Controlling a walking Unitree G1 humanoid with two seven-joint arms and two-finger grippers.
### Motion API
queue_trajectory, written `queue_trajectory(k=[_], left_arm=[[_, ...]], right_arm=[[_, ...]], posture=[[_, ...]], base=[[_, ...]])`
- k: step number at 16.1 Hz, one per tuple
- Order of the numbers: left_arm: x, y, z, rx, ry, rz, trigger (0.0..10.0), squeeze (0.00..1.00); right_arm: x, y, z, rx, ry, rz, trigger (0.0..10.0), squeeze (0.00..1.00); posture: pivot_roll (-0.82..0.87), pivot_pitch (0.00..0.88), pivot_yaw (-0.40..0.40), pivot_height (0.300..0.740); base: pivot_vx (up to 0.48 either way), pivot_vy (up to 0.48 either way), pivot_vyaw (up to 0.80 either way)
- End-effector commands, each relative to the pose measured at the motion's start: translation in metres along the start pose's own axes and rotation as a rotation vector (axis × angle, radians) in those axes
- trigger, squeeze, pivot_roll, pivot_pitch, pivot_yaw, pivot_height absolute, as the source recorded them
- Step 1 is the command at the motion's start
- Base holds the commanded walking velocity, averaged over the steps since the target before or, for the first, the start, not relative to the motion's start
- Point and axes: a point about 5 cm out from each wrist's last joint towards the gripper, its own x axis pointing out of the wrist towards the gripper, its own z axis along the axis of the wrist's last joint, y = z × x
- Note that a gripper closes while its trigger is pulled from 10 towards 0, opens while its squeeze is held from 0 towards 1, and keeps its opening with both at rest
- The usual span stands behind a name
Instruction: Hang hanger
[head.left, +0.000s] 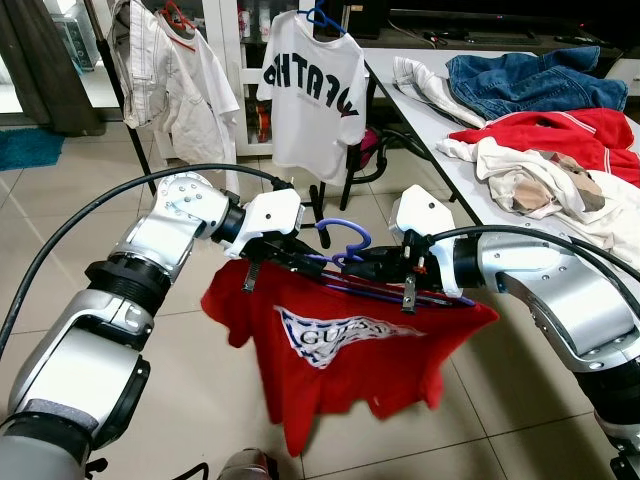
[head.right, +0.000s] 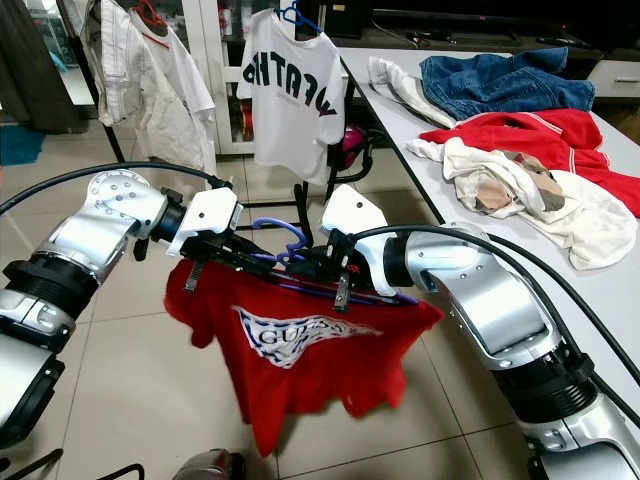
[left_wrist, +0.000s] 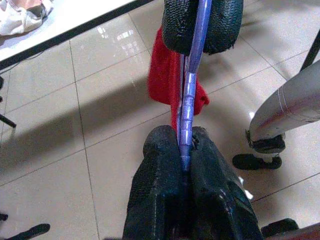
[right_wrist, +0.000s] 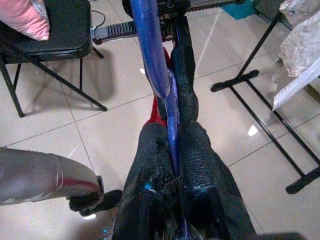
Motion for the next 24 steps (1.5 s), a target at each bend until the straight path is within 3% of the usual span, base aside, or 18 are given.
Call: queue_trajectory(k=[1, 4, 5, 8, 12, 14, 16, 17, 18, 20, 24], left_arm=[[-0.001, 0.008, 0.005, 0.018, 0.008, 0.055, 0.0, 0.00], [-0.003, 0.007, 0.002, -0.006, -0.013, 0.085, 0.0, 0.00], [-0.005, 0.007, 0.000, -0.020, -0.016, 0.101, 0.0, 0.00], [-0.015, 0.005, -0.014, -0.103, -0.014, 0.182, 0.0, 0.00], [-0.019, -0.002, -0.033, -0.188, 0.029, 0.274, 0.0, 0.00], [-0.016, -0.002, -0.039, -0.227, 0.013, 0.358, 0.0, 0.00], [-0.014, -0.003, -0.039, -0.252, -0.026, 0.395, 0.0, 0.00], [-0.014, -0.004, -0.039, -0.273, -0.060, 0.419, 0.0, 0.00], [-0.014, -0.004, -0.039, -0.291, -0.079, 0.443, 0.0, 0.00], [-0.017, -0.007, -0.043, -0.315, -0.080, 0.487, 0.0, 0.00], [-0.010, -0.018, -0.042, -0.347, -0.114, 0.485, 0.0, 0.00]], right_arm=[[0.002, 0.003, 0.011, -0.039, -0.033, 0.042, 10.0, 0.00], [0.001, 0.000, 0.011, -0.019, -0.034, 0.027, 10.0, 0.00], [-0.001, -0.002, 0.010, -0.001, -0.034, 0.011, 10.0, 1.00], [-0.019, -0.014, 0.005, 0.032, -0.042, -0.067, 10.0, 1.00], [-0.050, -0.037, -0.004, 0.140, -0.089, -0.312, 10.0, 1.00], [-0.052, -0.041, -0.014, 0.223, -0.079, -0.434, 10.0, 1.00], [-0.040, -0.035, -0.027, 0.334, -0.048, -0.515, 10.0, 1.00], [-0.025, -0.025, -0.041, 0.380, 0.018, -0.556, 10.0, 0.88], [-0.014, -0.017, -0.050, 0.411, 0.059, -0.585, 10.0, 0.00], [-0.003, -0.014, -0.055, 0.545, -0.003, -0.675, 10.0, 0.00], [0.009, -0.021, -0.068, 0.669, -0.005, -0.878, 10.0, 0.00]], posture=[[0.00, 0.000, -0.023, 0.740], [0.00, 0.000, -0.024, 0.740], [0.00, 0.000, -0.024, 0.740], [0.00, 0.000, -0.025, 0.740], [0.01, 0.000, -0.026, 0.740], [0.01, 0.000, -0.024, 0.740], [0.00, 0.000, -0.018, 0.740], [0.00, 0.000, -0.015, 0.740], [0.00, 0.000, -0.014, 0.740], [0.01, 0.000, -0.007, 0.740], [0.02, 0.000, -0.010, 0.740]], base=[[0.000, 0.000, 0.00], [0.000, 0.000, 0.00], [0.000, 0.000, 0.00], [0.000, 0.000, 0.00], [0.000, 0.000, 0.00], [0.000, 0.000, 0.00], [0.000, 0.000, 0.00], [0.000, 0.000, 0.00], [0.000, 0.000, 0.00], [0.000, 0.000, 0.00], [0.000, 0.000, 0.00]])
